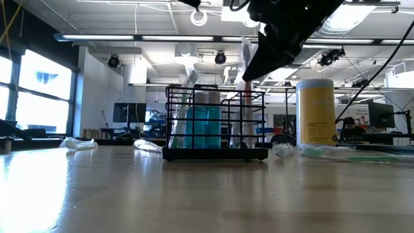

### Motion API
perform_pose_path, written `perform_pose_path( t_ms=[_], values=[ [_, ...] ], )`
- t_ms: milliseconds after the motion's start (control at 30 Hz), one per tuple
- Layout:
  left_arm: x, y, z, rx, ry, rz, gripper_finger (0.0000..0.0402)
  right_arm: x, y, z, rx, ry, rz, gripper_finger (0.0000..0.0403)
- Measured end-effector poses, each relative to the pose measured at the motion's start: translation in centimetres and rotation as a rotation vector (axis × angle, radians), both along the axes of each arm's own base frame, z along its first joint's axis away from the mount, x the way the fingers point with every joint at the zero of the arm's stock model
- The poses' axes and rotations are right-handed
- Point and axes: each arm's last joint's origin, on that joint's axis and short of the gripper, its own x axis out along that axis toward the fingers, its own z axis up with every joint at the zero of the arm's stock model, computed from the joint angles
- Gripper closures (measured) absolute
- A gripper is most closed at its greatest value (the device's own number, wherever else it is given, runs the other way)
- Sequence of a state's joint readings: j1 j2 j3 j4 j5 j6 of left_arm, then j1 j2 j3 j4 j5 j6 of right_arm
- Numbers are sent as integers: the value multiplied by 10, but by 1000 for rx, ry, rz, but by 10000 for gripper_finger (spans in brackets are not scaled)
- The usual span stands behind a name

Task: Pick & Place toothbrushing station
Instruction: Put the orange toothbrush into the black mesh organizer, then put the green toothbrush into the black mesh organizer

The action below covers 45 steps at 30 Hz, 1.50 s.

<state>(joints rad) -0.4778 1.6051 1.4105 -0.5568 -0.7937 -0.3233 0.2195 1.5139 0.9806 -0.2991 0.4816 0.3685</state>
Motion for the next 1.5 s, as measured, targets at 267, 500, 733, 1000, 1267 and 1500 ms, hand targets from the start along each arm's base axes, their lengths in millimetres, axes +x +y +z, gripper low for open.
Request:
perform_pose_path(
  t_ms=[267,500,733,1000,1267,1500],
  values=[
    [0,0,0,-1,0,0,174,-1,1,0,13,23,55,309],
    [0,0,0,-6,-2,3,174,-8,1,9,49,25,88,254],
    [-2,1,-2,-12,15,16,174,-22,-2,25,95,1,71,237],
    [-5,3,-5,-16,50,37,174,-59,-4,34,310,182,66,257],
    [-6,3,-7,-22,71,24,174,-91,-5,19,322,505,-37,272],
    [-6,2,-7,-42,84,7,174,-90,1,-8,254,439,43,273]
  ],
)
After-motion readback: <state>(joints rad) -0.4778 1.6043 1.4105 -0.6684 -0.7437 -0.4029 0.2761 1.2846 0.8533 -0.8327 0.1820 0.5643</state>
